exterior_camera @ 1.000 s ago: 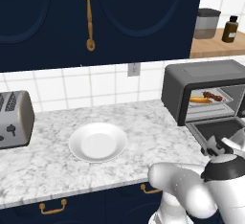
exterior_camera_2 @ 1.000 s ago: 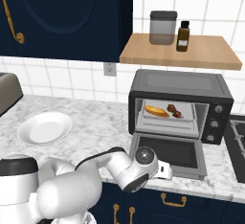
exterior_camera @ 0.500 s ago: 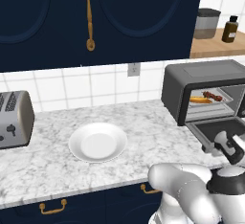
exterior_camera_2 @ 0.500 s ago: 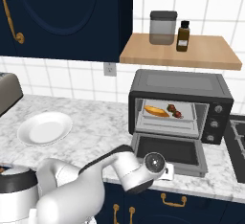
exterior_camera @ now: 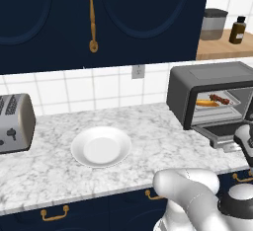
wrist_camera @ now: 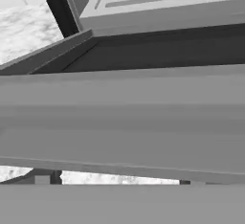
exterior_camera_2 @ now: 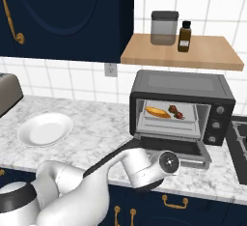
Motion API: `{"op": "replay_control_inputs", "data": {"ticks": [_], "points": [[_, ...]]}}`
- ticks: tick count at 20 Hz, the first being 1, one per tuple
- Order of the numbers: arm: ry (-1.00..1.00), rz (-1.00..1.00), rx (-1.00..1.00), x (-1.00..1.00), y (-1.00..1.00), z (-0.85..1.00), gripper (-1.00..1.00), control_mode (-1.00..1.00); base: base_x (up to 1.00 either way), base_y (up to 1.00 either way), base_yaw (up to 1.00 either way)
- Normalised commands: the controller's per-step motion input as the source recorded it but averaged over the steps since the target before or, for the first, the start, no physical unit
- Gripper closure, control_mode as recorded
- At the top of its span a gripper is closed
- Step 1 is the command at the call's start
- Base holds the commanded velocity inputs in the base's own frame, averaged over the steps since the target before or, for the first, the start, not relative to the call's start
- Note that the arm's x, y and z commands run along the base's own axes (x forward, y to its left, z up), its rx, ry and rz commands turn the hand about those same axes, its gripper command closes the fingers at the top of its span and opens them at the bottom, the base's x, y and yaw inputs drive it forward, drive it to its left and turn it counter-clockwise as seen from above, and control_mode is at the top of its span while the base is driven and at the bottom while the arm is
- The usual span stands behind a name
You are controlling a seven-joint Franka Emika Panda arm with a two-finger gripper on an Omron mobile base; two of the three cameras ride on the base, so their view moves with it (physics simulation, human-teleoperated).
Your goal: Pick up the kebab skewer and baguette bread, and place them inside the toaster oven. Close the toaster oven door and start by setting the timer.
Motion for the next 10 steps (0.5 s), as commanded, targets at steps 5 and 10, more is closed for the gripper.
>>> {"op": "replay_control_inputs", "data": {"ticks": [5, 10], "points": [[-0.26, -0.11, 0.0, 0.83, 0.54, 0.48, -1.0, -1.0, 0.0, 0.0, 0.0], [-0.16, -0.09, 0.0, 1.0, 0.56, 0.43, -1.0, -1.0, 0.0, 0.0, 0.0]]}}
